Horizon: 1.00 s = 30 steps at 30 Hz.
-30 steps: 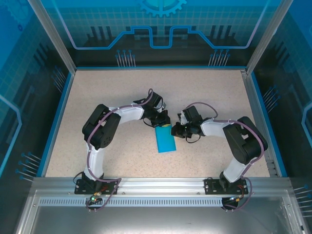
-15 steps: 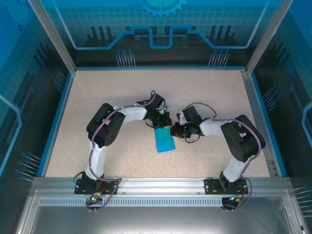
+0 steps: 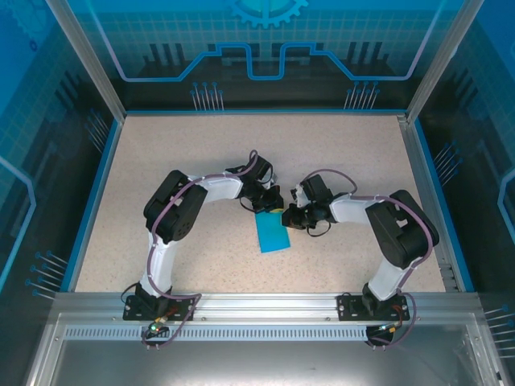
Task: Fold a paper plane with a square sheet of paper (pick it up from the middle)
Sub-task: First fold in half a square sheet of paper at the center of the table.
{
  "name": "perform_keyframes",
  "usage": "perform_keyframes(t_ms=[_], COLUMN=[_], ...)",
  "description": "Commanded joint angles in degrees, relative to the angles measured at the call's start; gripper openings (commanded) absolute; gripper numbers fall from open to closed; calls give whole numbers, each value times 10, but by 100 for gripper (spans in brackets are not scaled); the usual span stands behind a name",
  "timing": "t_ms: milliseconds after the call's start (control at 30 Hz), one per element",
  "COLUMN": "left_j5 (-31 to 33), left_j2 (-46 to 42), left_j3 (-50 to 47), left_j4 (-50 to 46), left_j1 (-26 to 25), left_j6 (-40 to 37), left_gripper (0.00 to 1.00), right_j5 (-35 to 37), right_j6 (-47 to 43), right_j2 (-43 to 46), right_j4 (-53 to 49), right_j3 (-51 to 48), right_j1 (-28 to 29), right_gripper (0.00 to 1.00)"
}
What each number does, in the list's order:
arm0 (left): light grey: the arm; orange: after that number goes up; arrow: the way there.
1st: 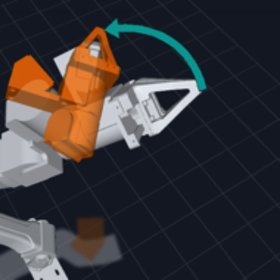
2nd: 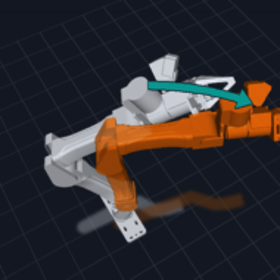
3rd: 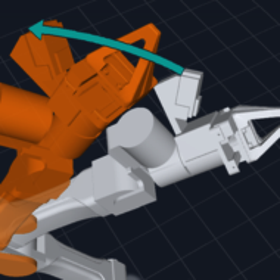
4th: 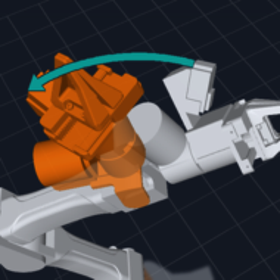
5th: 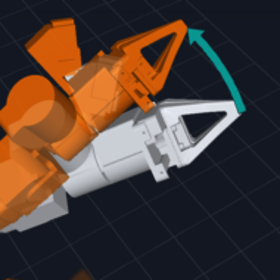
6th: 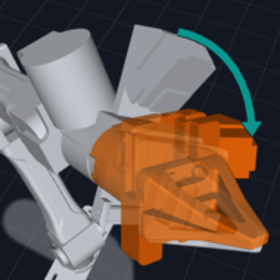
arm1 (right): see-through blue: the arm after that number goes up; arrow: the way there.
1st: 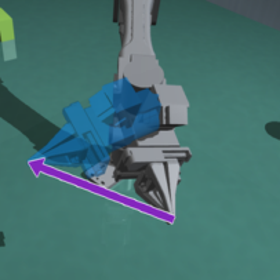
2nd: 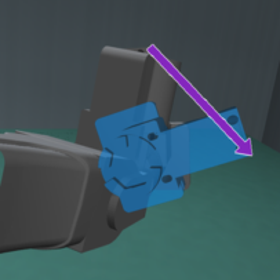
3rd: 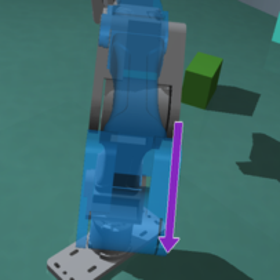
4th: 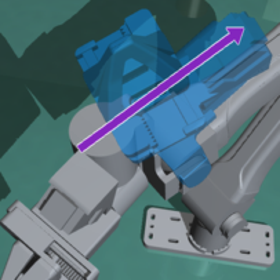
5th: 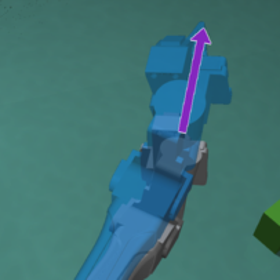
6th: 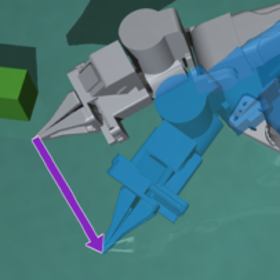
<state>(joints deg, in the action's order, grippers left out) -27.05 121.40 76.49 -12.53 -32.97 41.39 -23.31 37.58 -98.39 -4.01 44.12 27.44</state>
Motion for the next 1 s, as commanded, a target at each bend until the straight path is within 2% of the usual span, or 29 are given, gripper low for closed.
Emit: perform_keyframes(t_ms=[0, 667, 967], left_j5=[54, 63, 55], left_j2=[23, 23, 23], left_j3=[-31, -54, -57], left_j4=[-31, -16, -9], left_j1=[-3, -2, -3], left_j6=[-9, -6, -8], left_gripper=[2, 1, 1], right_j5=[-24, 13, 69], right_j6=[-12, 17, 16], right_j2=[13, 113, 211], right_j4=[-109, -170, -166], right_j3=[-28, -119, -59], right_j1=[7, 55, 57], right_gripper=[10, 11, 13])
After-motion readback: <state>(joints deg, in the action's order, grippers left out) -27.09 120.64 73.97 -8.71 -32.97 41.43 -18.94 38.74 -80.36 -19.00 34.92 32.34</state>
